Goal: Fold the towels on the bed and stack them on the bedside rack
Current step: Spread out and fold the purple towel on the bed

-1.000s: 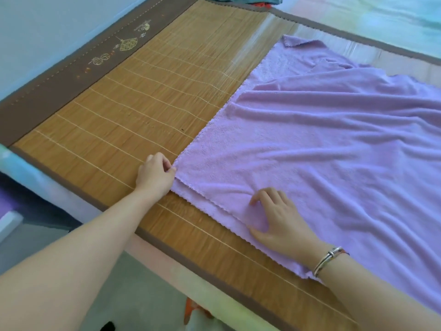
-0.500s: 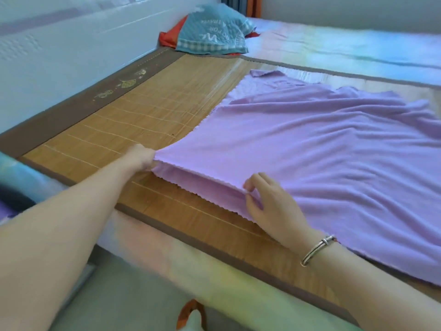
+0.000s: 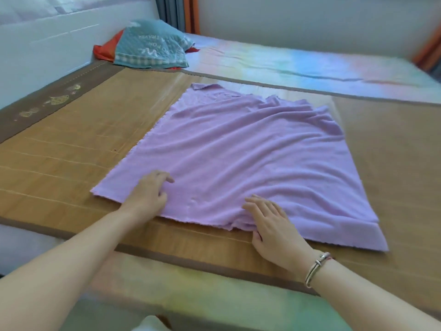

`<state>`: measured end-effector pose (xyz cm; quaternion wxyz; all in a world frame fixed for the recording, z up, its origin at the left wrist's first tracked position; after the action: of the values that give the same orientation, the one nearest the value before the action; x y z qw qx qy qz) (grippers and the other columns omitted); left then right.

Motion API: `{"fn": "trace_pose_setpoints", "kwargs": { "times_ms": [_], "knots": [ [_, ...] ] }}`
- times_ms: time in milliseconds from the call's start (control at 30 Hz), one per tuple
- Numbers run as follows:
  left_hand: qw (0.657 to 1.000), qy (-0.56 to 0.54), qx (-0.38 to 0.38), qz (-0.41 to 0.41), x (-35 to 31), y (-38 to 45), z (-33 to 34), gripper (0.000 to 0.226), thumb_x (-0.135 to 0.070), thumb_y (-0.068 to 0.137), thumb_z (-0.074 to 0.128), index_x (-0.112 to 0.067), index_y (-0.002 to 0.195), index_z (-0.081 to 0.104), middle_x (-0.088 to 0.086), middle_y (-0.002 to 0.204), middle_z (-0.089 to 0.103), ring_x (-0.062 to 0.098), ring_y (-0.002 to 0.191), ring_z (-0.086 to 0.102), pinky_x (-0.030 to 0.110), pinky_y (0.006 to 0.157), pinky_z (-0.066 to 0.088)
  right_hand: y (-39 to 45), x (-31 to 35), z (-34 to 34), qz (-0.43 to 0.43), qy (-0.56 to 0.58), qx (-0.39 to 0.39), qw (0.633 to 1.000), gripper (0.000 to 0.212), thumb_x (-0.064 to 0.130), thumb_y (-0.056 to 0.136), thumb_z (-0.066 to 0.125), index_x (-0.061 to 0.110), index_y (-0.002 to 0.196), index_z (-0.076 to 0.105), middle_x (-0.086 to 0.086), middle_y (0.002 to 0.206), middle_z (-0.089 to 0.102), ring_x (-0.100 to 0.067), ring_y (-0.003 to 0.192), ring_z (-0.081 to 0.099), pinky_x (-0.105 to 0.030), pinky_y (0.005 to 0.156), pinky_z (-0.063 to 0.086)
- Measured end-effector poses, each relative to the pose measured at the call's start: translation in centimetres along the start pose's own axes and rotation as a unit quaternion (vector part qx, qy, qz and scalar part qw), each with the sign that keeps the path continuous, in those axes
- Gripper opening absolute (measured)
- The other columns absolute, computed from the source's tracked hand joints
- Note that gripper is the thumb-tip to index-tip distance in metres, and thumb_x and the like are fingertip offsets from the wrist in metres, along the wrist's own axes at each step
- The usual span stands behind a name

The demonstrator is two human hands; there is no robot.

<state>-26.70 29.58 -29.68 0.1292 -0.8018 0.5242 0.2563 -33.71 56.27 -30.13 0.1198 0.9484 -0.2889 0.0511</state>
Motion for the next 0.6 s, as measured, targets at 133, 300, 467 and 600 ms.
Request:
{"fn": "trace_pose_setpoints", "kwargs": {
  "times_ms": [133, 300, 467, 600],
  "knots": [
    [0.979, -0.045, 0.174, 0.093, -9.5, -2.6, 7.6, 0.068, -0.026, 0.069, 0.041, -0.015, 0.136, 0.048, -0.001, 0.148, 0.037, 0.012, 0.138, 0.033, 0.011, 0.106, 0.016, -6.6, -9.6, -3.5, 0.159, -0.032, -0.024, 0.986, 0.063, 0.003, 0.059, 0.062, 0.012, 0.121, 0.053, -0.007, 0.129, 0.053, -0.028, 0.126, 0.047, -0.041, 0.103, 0.039],
    [0.988, -0.04, 0.148, 0.013, -13.5, -1.5, 13.3, 0.051, -0.03, 0.099, 0.045, -0.017, 0.147, 0.033, -0.001, 0.159, 0.019, 0.013, 0.146, 0.019, 0.038, 0.119, 0.017, -16.0, -20.6, -7.4, 0.419, -0.026, -0.061, 0.906, 0.053, 0.017, 0.076, 0.067, 0.006, 0.125, 0.049, -0.015, 0.128, 0.048, -0.035, 0.117, 0.045, -0.042, 0.097, 0.036],
    [0.978, -0.099, 0.138, -0.117, -12.2, -0.8, 14.3, 0.053, -0.026, 0.103, 0.036, -0.013, 0.151, 0.019, -0.001, 0.16, 0.011, 0.016, 0.147, 0.014, 0.033, 0.119, 0.014, -17.5, -23.3, -5.8, 0.507, 0.139, -0.075, 0.848, 0.043, 0.044, 0.086, 0.059, 0.013, 0.116, 0.051, -0.01, 0.118, 0.055, -0.03, 0.11, 0.051, -0.039, 0.095, 0.039],
    [0.949, -0.193, 0.144, -0.205, -10.3, -0.1, 14.6, 0.047, -0.028, 0.103, 0.036, -0.027, 0.149, 0.027, -0.014, 0.157, 0.018, 0.037, 0.106, 0.062, 0.019, 0.043, 0.041, -15.4, -22.5, -5.2, 0.503, 0.156, -0.1, 0.845, 0.033, 0.033, 0.088, 0.056, 0.015, 0.115, 0.05, -0.006, 0.111, 0.059, -0.029, 0.112, 0.05, -0.038, 0.092, 0.035]
  ]
}}
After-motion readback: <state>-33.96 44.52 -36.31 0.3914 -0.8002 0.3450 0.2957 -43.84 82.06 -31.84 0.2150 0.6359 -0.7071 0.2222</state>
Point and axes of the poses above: each hand's wrist, its own y-axis towards the middle knuckle, its own z-axis out of the palm, x = y × z, the point moved 8 cm from there along y, towards the middle knuckle
